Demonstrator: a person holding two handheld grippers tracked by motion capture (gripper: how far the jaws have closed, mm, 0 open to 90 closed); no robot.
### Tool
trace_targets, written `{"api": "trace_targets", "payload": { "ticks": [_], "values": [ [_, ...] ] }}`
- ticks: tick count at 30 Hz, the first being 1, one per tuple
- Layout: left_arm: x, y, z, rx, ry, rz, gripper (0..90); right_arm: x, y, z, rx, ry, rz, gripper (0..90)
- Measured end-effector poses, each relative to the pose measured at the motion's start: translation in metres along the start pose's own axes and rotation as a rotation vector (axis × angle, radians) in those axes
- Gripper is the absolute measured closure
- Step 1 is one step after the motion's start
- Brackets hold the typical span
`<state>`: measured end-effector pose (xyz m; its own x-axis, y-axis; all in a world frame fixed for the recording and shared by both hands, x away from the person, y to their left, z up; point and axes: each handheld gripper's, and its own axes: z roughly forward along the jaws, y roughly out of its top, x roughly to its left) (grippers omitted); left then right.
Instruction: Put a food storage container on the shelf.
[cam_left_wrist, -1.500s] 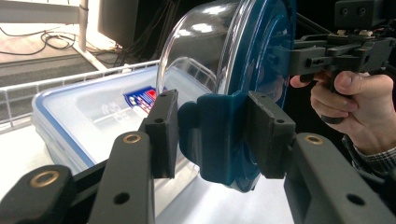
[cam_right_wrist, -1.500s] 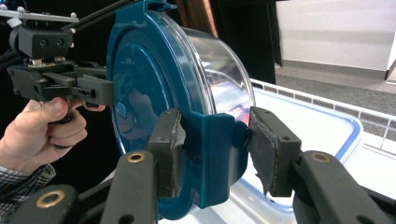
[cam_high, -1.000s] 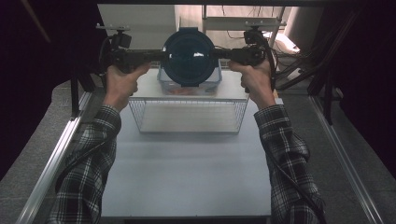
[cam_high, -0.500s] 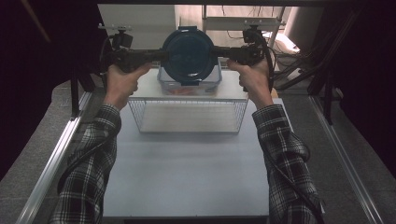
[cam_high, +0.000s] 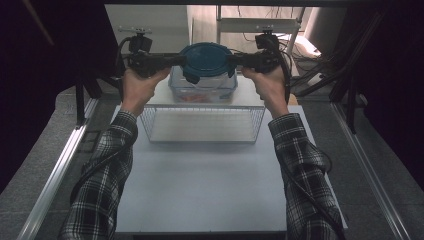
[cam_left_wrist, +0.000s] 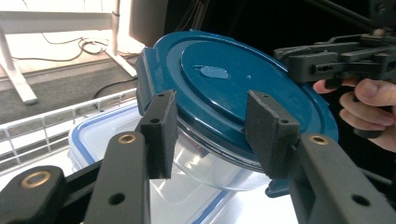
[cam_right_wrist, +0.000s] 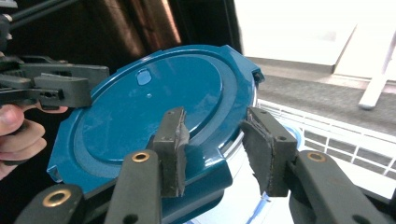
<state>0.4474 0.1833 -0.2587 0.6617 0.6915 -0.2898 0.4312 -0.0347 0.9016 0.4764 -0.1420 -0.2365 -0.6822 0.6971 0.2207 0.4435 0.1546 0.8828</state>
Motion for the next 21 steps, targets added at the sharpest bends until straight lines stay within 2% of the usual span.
{"api": "trace_targets", "payload": {
  "ticks": [3,6,8,10,12,14,16,21],
  "values": [
    [-0.001,-0.003,-0.009,-0.024,-0.013,-0.009,54.1,0.004,0.000,-0.008,-0.020,-0.005,-0.022,58.4],
    [-0.006,-0.007,-0.019,-0.018,-0.016,0.017,59.9,0.008,-0.001,-0.020,-0.037,0.019,-0.024,63.9],
    [-0.012,-0.012,-0.024,-0.021,-0.030,0.028,64.1,0.012,-0.005,-0.025,-0.026,0.029,-0.042,69.9],
    [-0.019,-0.017,-0.029,-0.012,-0.022,0.051,68.9,0.016,-0.011,-0.029,-0.010,0.047,-0.064,75.3],
    [-0.024,-0.024,-0.031,-0.001,-0.037,0.064,72.6,0.021,-0.019,-0.032,0.003,0.053,-0.088,79.2],
    [-0.027,-0.029,-0.031,0.007,-0.050,0.075,74.6,0.024,-0.026,-0.035,0.014,0.058,-0.107,81.7],
    [-0.028,-0.033,-0.028,0.021,-0.064,0.080,75.5,0.024,-0.031,-0.034,0.026,0.074,-0.102,83.2],
    [-0.029,-0.034,-0.014,0.036,-0.035,0.076,75.4,0.022,-0.037,-0.026,0.039,0.076,-0.098,84.1]
  ]
}}
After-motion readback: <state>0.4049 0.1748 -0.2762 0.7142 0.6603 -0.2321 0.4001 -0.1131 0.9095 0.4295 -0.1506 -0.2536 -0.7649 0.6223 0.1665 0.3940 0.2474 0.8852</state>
